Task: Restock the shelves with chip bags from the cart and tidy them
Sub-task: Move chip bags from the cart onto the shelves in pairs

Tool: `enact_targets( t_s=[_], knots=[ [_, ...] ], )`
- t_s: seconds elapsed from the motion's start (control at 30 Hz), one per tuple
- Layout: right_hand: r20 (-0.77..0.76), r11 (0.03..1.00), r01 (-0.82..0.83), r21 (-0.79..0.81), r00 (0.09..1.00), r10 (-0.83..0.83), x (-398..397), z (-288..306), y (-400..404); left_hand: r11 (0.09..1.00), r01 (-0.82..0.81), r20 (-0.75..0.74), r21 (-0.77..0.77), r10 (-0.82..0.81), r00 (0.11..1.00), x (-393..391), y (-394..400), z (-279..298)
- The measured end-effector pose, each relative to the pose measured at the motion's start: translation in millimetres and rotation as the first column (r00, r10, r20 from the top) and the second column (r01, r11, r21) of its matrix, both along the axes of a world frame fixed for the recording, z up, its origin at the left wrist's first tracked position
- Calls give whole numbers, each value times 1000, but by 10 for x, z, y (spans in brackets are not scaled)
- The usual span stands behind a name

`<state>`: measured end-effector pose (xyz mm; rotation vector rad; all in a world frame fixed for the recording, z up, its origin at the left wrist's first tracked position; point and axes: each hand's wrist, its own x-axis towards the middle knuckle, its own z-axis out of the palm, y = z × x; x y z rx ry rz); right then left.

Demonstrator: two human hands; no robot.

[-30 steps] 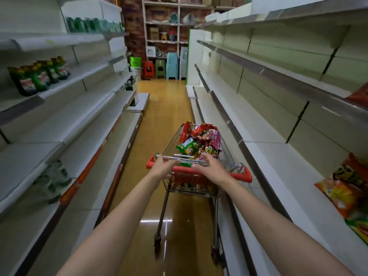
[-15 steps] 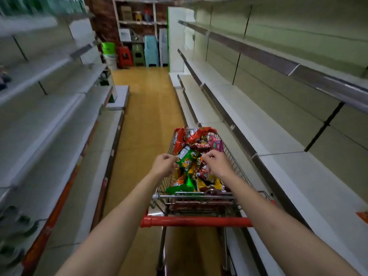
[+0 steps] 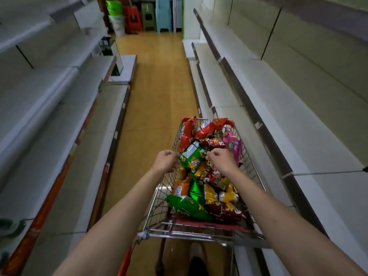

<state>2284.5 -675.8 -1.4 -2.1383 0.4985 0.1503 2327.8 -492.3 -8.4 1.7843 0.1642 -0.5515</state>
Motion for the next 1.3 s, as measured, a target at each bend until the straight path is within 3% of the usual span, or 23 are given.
enact_targets(
  t_s=[0.1,0.43,0.6,0.77,0.9,1.03,1.3],
  knots=[
    [-61,1000,-11,24,998,13,335,-278,-184,1000,-23,-65,-1,23,998,302,-224,-268],
    [-229,998,-39,39,972,47,1067,-1259,-728,974,-26,-206,225,73,976,960,-817,-1258],
    [-237,996,-24,-86,972,3,1330,-1603,-945,924,83,-190,372,-12,982,1210,-1054,-1682],
    [-356,974,-106,-202,934,28,1459,-1867,-1080,872,156,-139,465,-102,985,1606,-1239,-1930],
    [-434,974,-91,-208,901,-9,1451,-2030,-1172,765,305,-183,567,-244,952,1833,-1276,-2184],
    [-464,950,-177,-256,885,40,1368,-2100,-1226,705,395,-276,589,-284,918,1891,-1254,-2345],
    [-457,942,-255,-220,880,131,1308,-2101,-1147,708,421,-336,567,-267,903,1934,-1078,-2689]
  ],
)
